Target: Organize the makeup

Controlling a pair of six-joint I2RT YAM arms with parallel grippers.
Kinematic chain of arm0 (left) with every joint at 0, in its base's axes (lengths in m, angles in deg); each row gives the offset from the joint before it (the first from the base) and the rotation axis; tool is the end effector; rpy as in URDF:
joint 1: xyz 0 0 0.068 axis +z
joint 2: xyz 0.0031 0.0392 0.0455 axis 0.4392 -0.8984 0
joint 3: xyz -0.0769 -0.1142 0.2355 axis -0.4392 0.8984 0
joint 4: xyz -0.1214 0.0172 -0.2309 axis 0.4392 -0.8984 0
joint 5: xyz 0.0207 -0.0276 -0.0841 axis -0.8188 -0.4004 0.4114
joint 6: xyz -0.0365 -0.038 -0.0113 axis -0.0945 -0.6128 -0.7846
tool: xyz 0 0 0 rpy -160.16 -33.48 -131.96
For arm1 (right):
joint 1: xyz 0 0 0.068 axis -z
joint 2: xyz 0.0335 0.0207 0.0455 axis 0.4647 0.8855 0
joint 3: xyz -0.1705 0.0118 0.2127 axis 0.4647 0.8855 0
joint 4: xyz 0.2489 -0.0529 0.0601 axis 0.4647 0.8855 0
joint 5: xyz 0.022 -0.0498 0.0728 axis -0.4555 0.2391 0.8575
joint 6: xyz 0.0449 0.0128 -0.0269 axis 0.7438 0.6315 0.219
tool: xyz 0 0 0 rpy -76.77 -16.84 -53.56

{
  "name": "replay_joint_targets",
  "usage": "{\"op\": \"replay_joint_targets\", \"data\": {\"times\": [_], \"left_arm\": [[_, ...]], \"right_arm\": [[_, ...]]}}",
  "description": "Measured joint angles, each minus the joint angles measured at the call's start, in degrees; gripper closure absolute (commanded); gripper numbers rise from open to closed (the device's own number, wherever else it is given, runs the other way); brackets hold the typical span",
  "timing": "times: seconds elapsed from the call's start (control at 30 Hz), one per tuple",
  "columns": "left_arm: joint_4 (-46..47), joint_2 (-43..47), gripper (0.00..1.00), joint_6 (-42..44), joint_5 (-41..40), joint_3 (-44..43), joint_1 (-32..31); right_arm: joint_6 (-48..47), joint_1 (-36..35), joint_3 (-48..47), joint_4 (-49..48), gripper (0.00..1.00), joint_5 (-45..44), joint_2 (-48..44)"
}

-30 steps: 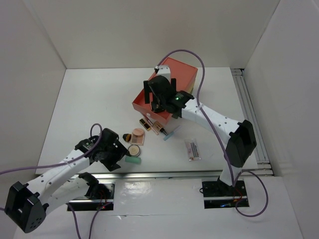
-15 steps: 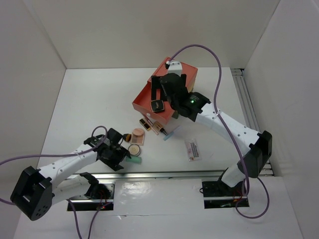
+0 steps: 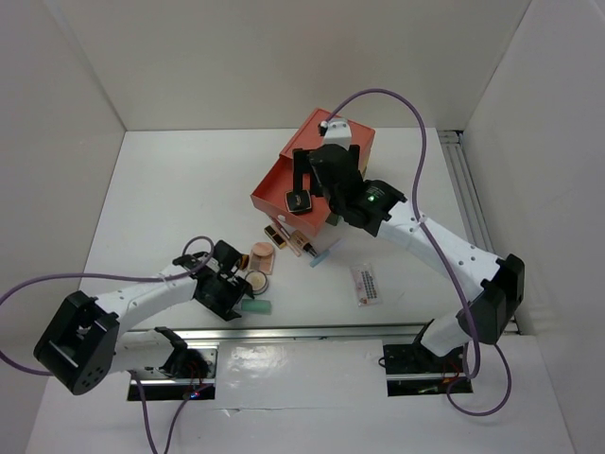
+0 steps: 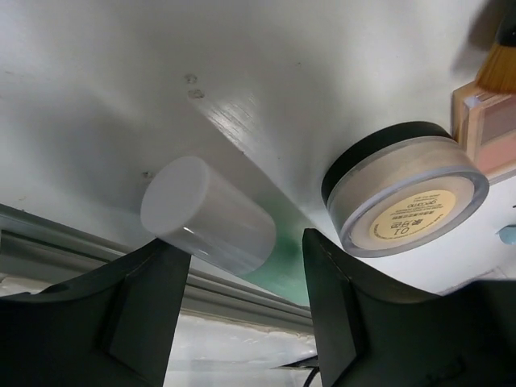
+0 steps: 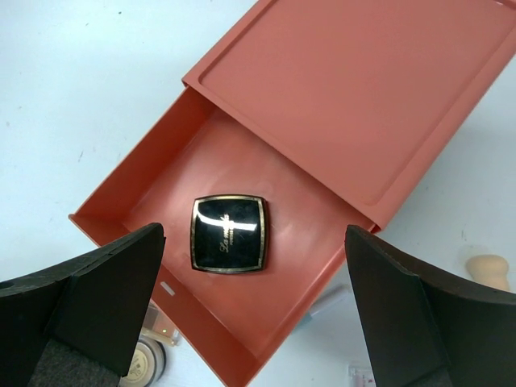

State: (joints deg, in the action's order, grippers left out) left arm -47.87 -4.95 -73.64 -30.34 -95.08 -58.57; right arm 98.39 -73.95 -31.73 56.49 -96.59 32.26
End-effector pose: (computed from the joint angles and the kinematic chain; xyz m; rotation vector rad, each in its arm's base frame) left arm 0.1571 -0.1004 0.1532 -1.5411 2.5471 -0.4250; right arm 0.2489 0.2331 0.3889 -0.1108 1.9552 0.1934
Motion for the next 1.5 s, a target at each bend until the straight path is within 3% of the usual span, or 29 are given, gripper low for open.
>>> {"op": "replay_joint_targets", "data": {"times": [0.13,0.23,0.27,0.33,0.6,0.93,1.07,1.23,1.5], "left_arm": [[-0.07,-2.36,0.44,0.2,-0.04,-1.33,-0.04],[-0.07,-3.5,0.71,0.33,-0.09,-2.1,-0.48],[0.07,-3.65,0.87,0.7,-0.17,-2.27,-0.74],[0.26,-3.85,1.0,0.72,-0.11,-2.29,-1.25],[-3.28,-0.87,1.0,4.92,-0.59,-3.87,-2.64],[-7.26,15.15,1.0,15.61,-9.27,-24.17,-3.04],[-6.03,9.38,1.0,21.29,-12.41,-36.81,-3.04],[-1.97,-5.51,1.0,26.51,-12.41,-52.04,-3.04],[1.81,-23.98,1.0,28.63,-8.85,-60.92,-2.84]], "right_arm": [[0.02,0.0,1.68,0.31,0.0,-0.94,-1.62],[0.07,0.02,2.64,0.59,0.0,-1.7,-2.95],[0.13,0.02,3.08,0.61,0.0,-2.05,-3.67],[0.26,0.02,4.11,0.66,0.0,-2.64,-5.25],[0.24,0.09,6.71,0.57,0.0,-3.89,-9.94],[0.07,4.55,12.07,0.22,0.0,-4.57,-17.88],[0.5,8.52,14.08,0.44,0.0,-4.87,-22.51],[1.81,11.3,15.37,0.81,0.0,-4.31,-25.22],[2.49,14.21,16.5,2.91,0.0,-3.13,-25.38]]}}
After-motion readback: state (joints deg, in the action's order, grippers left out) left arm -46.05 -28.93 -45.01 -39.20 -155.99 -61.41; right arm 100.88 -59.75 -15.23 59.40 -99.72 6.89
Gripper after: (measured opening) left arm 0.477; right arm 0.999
